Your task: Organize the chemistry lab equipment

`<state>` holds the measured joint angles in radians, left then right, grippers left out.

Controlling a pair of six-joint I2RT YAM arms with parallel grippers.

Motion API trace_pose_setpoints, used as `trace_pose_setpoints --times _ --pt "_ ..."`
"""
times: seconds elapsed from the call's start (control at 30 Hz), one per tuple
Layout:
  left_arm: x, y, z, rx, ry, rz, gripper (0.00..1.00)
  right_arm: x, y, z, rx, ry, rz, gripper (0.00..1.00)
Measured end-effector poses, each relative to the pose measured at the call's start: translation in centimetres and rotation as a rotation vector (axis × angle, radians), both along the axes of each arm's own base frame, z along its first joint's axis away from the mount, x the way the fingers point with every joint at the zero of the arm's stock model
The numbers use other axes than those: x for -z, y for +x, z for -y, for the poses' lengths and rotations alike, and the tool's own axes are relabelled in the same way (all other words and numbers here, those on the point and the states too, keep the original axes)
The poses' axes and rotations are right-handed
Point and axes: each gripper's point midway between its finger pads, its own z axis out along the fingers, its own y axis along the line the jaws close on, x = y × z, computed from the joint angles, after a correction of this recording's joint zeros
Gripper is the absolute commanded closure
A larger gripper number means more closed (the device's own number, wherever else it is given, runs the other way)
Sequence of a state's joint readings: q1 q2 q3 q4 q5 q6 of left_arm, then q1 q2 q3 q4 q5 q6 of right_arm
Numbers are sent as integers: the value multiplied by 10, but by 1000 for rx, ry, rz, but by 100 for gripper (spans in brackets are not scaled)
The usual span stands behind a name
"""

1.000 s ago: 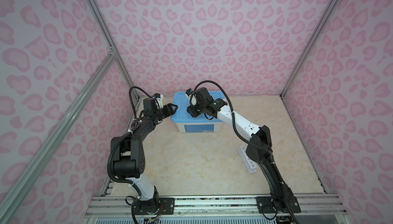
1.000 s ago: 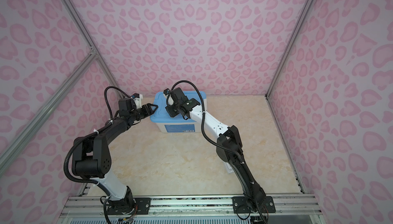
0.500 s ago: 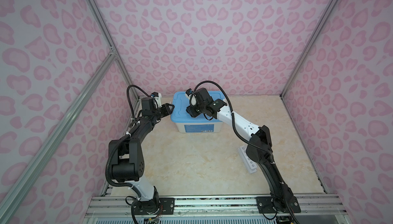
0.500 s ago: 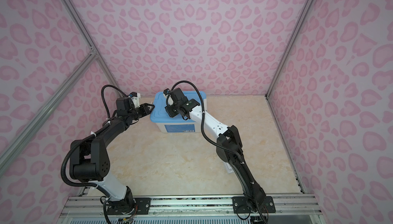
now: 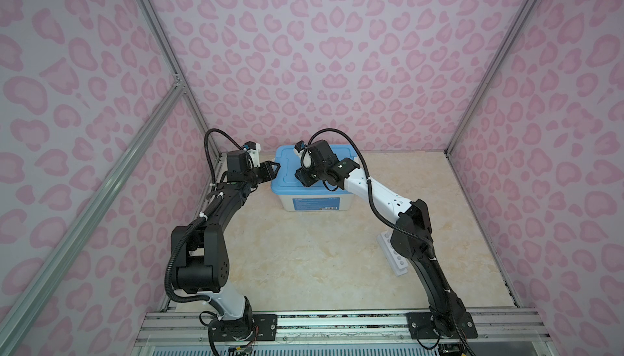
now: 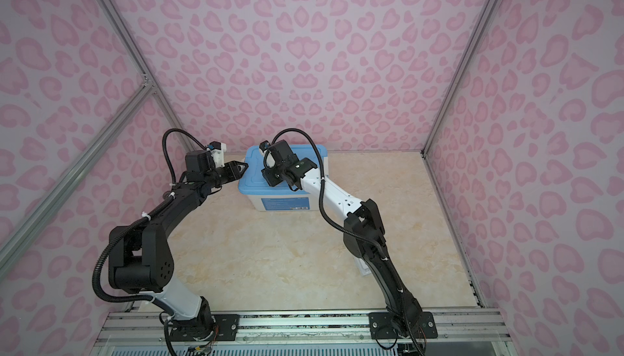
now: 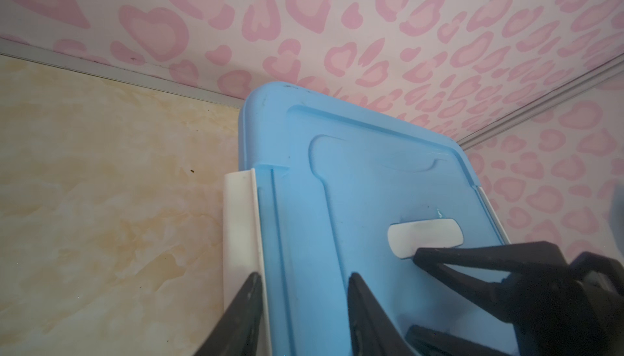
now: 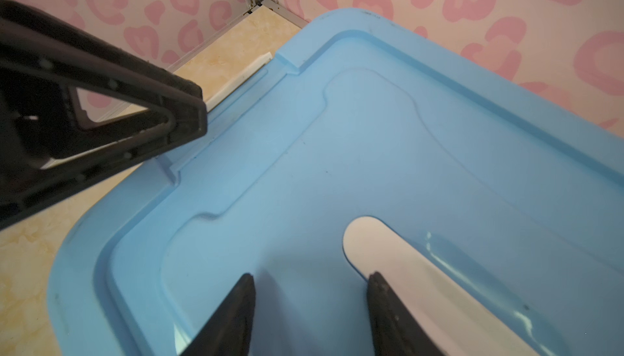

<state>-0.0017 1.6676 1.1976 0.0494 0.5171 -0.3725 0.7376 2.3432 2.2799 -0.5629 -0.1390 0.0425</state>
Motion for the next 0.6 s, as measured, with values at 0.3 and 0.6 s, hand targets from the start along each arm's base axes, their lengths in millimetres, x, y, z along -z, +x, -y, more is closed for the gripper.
trace_pose_setpoints --times 0.3,0.6 --pt "-1 -3 7 22 22 -9 56 0 1 -1 -2 7 4 46" --pt "-13 -9 2 20 87 -4 56 0 5 -4 -3 24 19 46"
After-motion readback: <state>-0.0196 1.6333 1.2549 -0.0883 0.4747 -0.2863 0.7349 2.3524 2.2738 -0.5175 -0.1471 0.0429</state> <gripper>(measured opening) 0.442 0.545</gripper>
